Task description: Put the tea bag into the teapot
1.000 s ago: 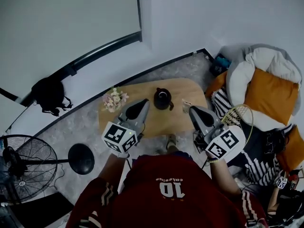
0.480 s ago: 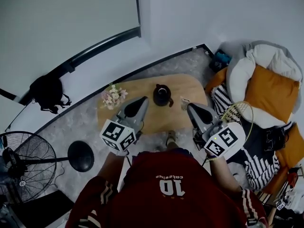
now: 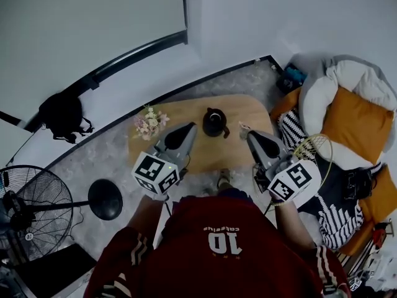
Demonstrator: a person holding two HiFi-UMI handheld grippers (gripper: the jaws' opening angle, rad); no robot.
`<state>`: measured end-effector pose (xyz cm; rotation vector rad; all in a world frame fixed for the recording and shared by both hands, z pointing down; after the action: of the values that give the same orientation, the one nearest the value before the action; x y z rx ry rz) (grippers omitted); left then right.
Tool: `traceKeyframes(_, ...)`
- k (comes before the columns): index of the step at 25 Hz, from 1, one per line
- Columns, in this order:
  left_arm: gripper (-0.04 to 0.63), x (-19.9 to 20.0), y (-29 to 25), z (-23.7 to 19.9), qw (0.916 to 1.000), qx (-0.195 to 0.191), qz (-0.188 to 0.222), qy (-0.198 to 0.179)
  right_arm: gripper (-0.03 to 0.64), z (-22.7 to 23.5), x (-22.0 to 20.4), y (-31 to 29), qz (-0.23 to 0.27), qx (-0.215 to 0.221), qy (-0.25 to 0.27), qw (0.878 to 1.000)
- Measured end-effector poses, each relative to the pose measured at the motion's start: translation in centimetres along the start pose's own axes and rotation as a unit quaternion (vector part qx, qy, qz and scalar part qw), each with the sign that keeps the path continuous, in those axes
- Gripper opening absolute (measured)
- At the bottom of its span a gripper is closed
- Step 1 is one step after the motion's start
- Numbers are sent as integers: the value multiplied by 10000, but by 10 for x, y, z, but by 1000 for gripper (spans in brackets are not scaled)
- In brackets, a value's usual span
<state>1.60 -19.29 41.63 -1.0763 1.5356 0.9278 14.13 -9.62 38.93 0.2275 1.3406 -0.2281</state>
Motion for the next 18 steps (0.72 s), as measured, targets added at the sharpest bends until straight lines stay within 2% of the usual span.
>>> traceKeyframes(18, 2, 0, 8, -21, 9992, 398, 2, 37, 2, 25, -19, -41, -201, 209, -110, 9995)
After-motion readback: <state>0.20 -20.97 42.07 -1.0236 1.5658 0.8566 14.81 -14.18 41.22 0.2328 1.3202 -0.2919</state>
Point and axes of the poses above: the fingertips, and each gripper's own axes: y backward along the fingers, z to its right, x out of its top, the point moved 1 cm from there along y, backward along the fingers, and after that the axes turned 5 degrees about z, right-handed, at the moved point
